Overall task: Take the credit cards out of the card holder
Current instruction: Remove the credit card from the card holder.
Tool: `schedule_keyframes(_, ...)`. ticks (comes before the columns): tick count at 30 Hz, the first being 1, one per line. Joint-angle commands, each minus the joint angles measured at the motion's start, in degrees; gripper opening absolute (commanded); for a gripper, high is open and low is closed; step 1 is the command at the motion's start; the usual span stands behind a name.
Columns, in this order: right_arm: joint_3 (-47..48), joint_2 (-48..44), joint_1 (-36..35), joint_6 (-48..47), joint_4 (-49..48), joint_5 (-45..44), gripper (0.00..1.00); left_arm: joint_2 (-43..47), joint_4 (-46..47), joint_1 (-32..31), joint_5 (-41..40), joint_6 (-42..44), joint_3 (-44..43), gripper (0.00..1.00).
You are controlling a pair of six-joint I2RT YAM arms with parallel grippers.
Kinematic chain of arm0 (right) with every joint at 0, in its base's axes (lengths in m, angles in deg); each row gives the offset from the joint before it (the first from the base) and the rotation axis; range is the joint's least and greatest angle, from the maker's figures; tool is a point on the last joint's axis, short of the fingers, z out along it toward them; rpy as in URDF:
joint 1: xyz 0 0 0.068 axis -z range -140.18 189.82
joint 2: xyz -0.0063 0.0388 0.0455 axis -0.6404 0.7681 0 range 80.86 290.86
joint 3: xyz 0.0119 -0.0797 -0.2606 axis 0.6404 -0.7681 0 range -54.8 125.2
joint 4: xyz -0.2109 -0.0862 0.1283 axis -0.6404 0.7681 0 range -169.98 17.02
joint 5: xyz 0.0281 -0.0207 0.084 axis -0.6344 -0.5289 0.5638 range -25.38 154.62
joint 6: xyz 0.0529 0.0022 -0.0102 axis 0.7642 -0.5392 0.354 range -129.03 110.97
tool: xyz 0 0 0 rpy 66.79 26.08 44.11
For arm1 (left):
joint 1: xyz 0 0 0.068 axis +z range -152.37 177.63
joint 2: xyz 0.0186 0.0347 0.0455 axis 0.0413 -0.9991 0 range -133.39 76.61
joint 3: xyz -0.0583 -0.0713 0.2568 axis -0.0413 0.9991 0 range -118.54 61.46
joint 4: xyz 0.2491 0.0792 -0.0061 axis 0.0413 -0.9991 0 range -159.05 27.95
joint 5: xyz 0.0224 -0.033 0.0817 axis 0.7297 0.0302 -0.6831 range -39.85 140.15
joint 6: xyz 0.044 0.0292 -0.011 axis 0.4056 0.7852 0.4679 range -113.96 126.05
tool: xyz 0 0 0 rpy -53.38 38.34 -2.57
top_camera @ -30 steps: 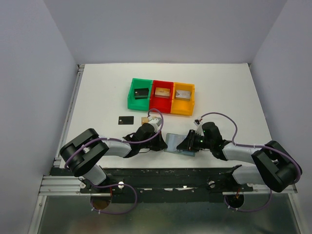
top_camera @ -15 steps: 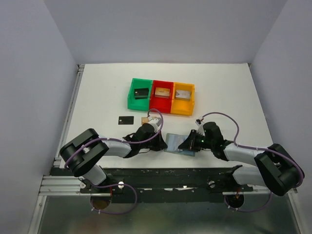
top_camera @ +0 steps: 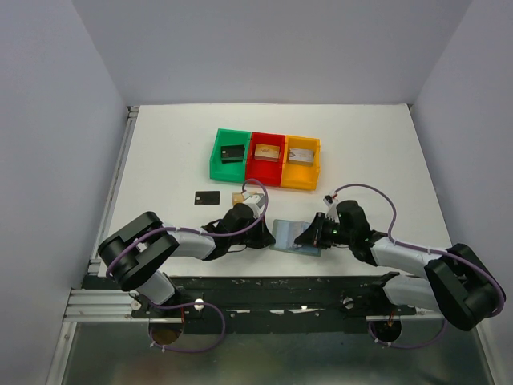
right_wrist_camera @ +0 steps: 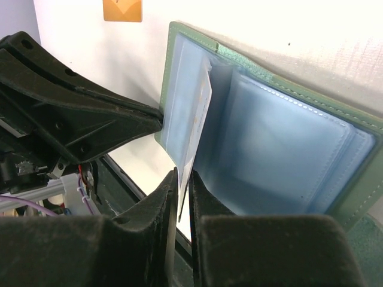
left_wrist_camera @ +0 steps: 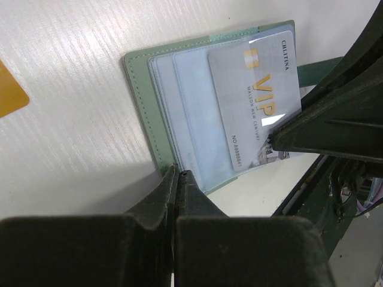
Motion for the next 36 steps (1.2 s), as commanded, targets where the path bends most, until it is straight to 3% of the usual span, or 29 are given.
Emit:
schedule_keyframes(1,0.6,-0.8,0.4,-0.6,0.9,-1.1,0.20,-0.3,-4.1,-0.1,-2.2,0.7,1.7,0.00)
schedule_keyframes(6,0.4,-1.4,0.4,-0.5,1.5,-1.6,0.20,-0.1,-4.0,-0.2,-2.3,0.5,1.9,0.00)
schedule_keyframes(12,0.5,-1.4,0.5,-0.4,1.9,-1.7,0.28,0.0,-3.9,-0.2,-2.3,0.6,2.0,0.00)
schedule_keyframes(18,0.5,-2.1,0.8,-0.5,2.8,-2.5,0.18,0.0,-4.0,-0.1,-2.3,0.8,2.0,0.00)
schedule_keyframes(23,0.4,-2.8,1.2,-0.5,4.2,-2.8,0.00,0.3,-4.2,-0.2,-2.5,0.8,2.0,0.00)
schedule_keyframes(29,-0.2,-6.5,2.0,-1.8,9.5,-5.0,0.00,0.4,-2.9,-0.2,-2.1,1.4,2.3,0.00)
schedule_keyframes(36,2.5,-15.7,2.4,-6.5,25.6,-11.9,0.00,-1.3,-1.4,-0.3,2.1,3.2,1.0,0.00)
